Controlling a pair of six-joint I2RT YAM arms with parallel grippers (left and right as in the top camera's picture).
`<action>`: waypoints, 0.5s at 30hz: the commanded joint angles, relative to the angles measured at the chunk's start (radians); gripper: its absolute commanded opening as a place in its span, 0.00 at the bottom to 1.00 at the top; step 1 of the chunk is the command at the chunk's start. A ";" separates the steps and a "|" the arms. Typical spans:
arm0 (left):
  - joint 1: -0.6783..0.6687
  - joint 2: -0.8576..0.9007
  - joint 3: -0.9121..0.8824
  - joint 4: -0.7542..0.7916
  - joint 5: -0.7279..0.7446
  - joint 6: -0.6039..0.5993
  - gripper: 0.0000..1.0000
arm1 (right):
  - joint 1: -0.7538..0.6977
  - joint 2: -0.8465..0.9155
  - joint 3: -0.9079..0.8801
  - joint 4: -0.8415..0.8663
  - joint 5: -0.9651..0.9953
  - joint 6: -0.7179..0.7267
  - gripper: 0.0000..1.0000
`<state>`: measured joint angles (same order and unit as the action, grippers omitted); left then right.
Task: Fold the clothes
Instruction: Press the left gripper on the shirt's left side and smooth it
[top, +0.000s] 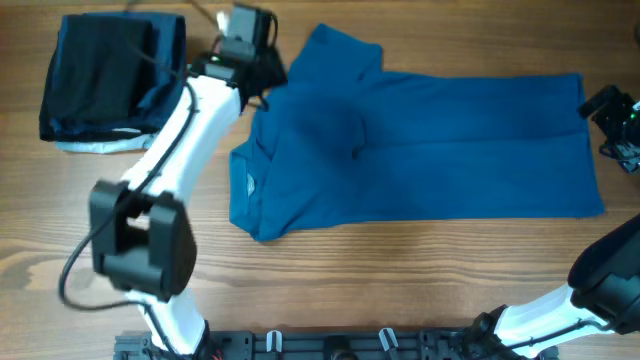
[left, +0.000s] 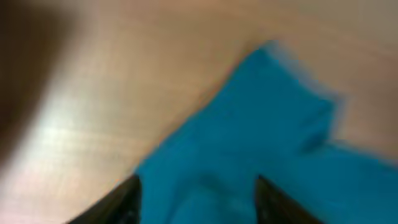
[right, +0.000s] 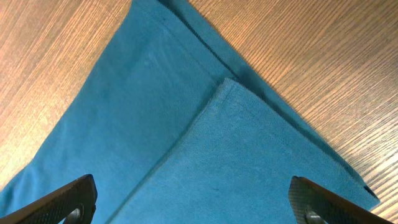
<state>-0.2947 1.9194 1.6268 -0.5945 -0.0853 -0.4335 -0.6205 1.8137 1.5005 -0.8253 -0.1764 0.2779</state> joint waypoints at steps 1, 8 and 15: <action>0.004 -0.008 0.013 0.143 0.078 0.224 0.60 | 0.000 -0.005 0.003 0.003 -0.012 -0.013 1.00; -0.008 0.153 0.013 0.451 0.156 0.221 0.50 | 0.000 -0.005 0.003 0.003 -0.012 -0.013 1.00; -0.049 0.360 0.389 0.169 0.156 0.254 0.42 | 0.000 -0.005 0.003 0.003 -0.012 -0.013 1.00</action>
<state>-0.3222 2.2215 1.8023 -0.3416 0.0536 -0.2287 -0.6205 1.8137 1.5005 -0.8249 -0.1799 0.2779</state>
